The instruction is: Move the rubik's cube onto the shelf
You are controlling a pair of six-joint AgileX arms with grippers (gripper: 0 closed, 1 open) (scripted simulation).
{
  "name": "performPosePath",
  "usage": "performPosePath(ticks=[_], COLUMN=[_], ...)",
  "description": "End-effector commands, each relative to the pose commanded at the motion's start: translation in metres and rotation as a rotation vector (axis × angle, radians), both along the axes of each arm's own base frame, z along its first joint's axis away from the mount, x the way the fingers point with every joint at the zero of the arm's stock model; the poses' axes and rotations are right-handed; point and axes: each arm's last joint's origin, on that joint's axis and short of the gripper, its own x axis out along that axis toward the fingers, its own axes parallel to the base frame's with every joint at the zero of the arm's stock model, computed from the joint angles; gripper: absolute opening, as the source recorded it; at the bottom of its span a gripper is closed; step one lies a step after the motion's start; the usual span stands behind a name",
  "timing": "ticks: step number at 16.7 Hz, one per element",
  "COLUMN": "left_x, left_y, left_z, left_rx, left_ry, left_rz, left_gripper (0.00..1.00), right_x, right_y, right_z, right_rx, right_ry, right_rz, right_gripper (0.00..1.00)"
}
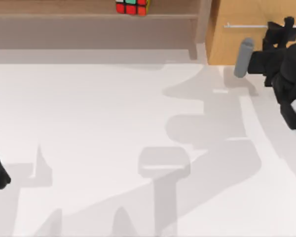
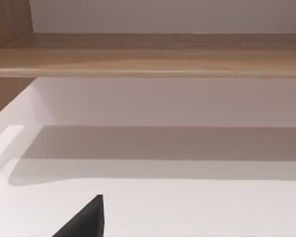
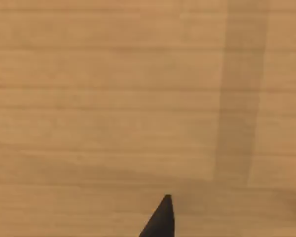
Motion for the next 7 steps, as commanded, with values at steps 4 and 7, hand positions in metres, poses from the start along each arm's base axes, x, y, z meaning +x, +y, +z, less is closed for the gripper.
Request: performPosePath(ticks=[4,7], left_x=[0.0,0.0], left_y=[0.0,0.0], left_z=[0.0,0.0], left_rx=[0.0,0.0], left_ry=[0.0,0.0], left_rz=[0.0,0.0], left_gripper=[1.0,1.0], right_x=[0.0,0.0], right_y=[0.0,0.0], right_z=[0.0,0.0], right_rx=[0.0,0.0], right_ry=[0.0,0.0], right_rz=[0.0,0.0], right_gripper=[1.0,1.0])
